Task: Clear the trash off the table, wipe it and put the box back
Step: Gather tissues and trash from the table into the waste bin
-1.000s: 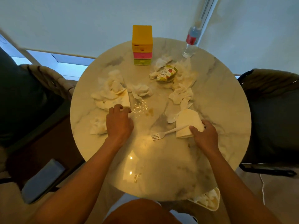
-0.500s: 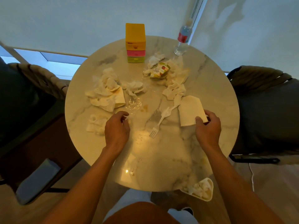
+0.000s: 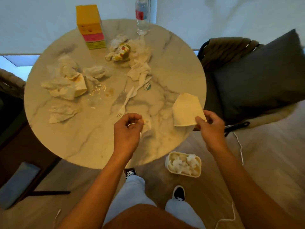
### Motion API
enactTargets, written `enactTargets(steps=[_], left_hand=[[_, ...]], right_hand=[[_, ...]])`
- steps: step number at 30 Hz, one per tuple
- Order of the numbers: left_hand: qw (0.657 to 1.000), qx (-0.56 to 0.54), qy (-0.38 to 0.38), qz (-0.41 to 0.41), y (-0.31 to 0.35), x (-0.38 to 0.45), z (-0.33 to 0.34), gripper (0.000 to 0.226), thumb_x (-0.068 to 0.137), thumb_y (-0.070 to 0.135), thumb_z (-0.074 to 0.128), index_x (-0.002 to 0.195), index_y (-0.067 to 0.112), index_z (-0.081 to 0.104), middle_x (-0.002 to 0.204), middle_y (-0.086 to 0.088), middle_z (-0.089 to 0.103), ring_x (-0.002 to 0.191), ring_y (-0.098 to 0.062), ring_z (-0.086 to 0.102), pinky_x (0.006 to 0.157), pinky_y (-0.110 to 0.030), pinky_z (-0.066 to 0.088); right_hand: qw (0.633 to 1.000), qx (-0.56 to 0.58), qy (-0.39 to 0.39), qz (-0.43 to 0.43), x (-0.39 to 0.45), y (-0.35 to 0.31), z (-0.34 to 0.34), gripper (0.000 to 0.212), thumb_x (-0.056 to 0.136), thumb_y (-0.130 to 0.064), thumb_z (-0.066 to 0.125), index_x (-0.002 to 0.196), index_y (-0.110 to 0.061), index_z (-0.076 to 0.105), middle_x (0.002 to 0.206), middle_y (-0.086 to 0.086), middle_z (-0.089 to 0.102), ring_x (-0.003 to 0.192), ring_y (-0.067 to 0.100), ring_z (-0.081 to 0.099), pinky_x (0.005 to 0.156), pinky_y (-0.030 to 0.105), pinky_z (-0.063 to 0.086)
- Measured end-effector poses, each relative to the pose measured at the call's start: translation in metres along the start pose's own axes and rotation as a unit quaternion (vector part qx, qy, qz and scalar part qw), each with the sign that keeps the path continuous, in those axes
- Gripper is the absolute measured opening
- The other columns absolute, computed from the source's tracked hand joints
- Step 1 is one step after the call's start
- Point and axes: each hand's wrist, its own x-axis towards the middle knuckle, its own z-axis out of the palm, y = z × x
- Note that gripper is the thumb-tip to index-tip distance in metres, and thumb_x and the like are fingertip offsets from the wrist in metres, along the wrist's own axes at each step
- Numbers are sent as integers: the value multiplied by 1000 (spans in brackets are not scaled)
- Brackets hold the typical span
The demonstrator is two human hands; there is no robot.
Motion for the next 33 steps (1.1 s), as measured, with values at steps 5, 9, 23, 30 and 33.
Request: enactTargets(steps=[5,9,23,30,33], left_hand=[[997,7,-67,-23,-14,-57,73,15,82,-1,67,81,13,65,75,0,66,60,-3,60,60,-19,49],[991,38,-120,-51,-43,-89,129,21,78,1,72,84,20,67,88,1,70,82,-11,66,71,-22,53],[952,155,-146,-219,-262,-89,256,14,79,6,73,83,16,64,96,0,67,94,-13,64,88,-38,55],[935,238,-114,-235,-383,-53,293,14,75,1,74,79,11,65,83,2,65,81,-13,61,81,-32,53],[931,251,-99,-244,-424,-36,297,12,76,1,72,83,8,65,82,2,62,79,-13,59,71,-24,50]], right_hand=[[999,7,20,33,-2,48,-83,35,92,-13,61,127,-12,58,112,1,59,100,17,59,64,14,48],[997,-10,44,60,6,95,-135,35,93,-17,61,127,-12,58,122,3,60,104,20,60,65,14,48],[987,-64,-5,146,77,277,-161,36,93,-26,60,128,-19,57,112,-4,57,98,12,50,79,24,37],[992,-87,-16,90,116,380,-115,29,85,-1,65,114,0,64,107,15,65,89,21,57,60,16,40],[988,-139,-59,14,127,424,-93,27,84,-1,66,111,-4,65,104,6,61,94,24,60,71,25,45]])
